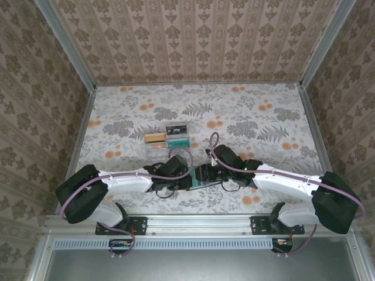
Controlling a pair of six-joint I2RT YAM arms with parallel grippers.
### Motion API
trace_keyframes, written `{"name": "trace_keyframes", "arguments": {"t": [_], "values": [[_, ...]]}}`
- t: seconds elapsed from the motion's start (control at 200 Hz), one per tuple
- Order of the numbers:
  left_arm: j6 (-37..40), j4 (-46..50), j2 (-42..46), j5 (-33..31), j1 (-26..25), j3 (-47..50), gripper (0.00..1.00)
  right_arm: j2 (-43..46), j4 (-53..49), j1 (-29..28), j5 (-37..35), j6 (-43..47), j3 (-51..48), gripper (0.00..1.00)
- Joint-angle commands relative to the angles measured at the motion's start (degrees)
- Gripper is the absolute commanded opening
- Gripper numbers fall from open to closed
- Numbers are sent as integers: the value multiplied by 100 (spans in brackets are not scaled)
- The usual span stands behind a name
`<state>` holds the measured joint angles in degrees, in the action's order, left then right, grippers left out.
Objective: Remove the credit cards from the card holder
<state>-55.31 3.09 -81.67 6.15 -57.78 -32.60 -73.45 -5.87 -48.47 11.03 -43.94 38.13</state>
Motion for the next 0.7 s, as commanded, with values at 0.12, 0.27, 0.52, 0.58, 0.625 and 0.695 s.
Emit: {"name": "trace_keyframes", "arguments": {"t": [0.12,0.27,0.52,0.58,0.625,0.695], "values": [[-59,25,-52,-52,-55,-1,22,-17,-626,52,-499,131,84,54],[-59,33,-51,-45,-52,8,22,46,-914,413,-762,200,-87,55],[-59,29,-51,-50,-54,10,21,-301,-740,628,-502,343,-305,56],[-59,33,-51,-53,-58,8,21,-393,-703,637,-504,334,-330,57],[-59,32,-51,-45,-64,8,21,-460,-669,645,-489,334,-341,56],[-52,38,-51,-44,-64,8,21,-549,-626,648,-460,334,-359,56]]}}
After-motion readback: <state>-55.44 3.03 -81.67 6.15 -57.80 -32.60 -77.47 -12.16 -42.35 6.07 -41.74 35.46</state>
